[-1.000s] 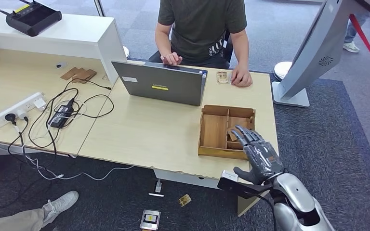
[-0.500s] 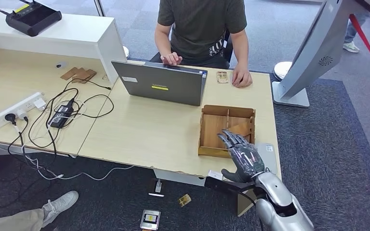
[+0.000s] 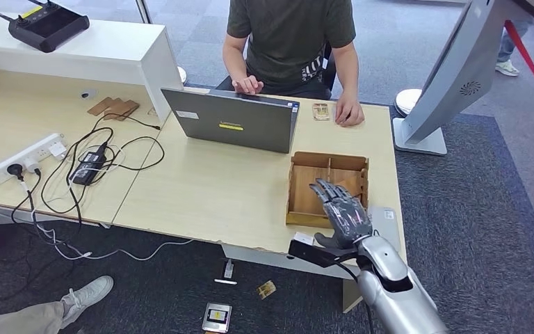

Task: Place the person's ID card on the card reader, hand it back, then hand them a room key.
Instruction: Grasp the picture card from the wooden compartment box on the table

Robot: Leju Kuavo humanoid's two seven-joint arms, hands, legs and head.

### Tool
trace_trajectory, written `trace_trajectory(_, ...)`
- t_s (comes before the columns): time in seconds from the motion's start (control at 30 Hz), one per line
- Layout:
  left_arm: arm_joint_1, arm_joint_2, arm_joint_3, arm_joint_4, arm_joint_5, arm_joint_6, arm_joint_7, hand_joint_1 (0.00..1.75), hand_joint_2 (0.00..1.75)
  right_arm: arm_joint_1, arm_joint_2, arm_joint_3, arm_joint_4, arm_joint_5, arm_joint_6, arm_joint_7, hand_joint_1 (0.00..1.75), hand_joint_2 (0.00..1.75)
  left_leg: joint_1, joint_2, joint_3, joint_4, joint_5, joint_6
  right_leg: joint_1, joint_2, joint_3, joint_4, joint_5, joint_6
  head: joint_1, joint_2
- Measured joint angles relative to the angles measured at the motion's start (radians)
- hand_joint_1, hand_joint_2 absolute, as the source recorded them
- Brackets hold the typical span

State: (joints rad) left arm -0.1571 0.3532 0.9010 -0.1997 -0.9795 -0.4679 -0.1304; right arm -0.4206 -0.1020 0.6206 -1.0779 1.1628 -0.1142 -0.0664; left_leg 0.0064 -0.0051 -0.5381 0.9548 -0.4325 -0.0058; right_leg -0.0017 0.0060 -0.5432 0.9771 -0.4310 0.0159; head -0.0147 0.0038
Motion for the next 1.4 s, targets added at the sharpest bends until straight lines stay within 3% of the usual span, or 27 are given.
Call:
trace_trajectory(0.57, 0.0, 0.0, 0.0, 0.0, 0.003, 0.003, 0.012, 0.0, 1.75, -0.021, 0.0, -0.006, 0.053, 0.009, -0.004, 0.011, 0.0, 1.75, 0.0, 0.0, 0.0, 0.0, 0.0, 0.0, 0.0, 0.0, 0.0, 0.0, 0.0, 0.0, 0.0, 0.0)
trace_trajectory(1.4, 0.0, 0.008, 0.002, 0.0, -0.01, -0.003, 0.012, 0.0, 1.75, 0.05, -0.091, -0.056, -0.057, -0.007, 0.009, 0.042, 0.0, 1.75, 0.0, 0.0, 0.0, 0.0, 0.0, 0.0, 0.0, 0.0, 0.0, 0.0, 0.0, 0.0, 0.0, 0.0)
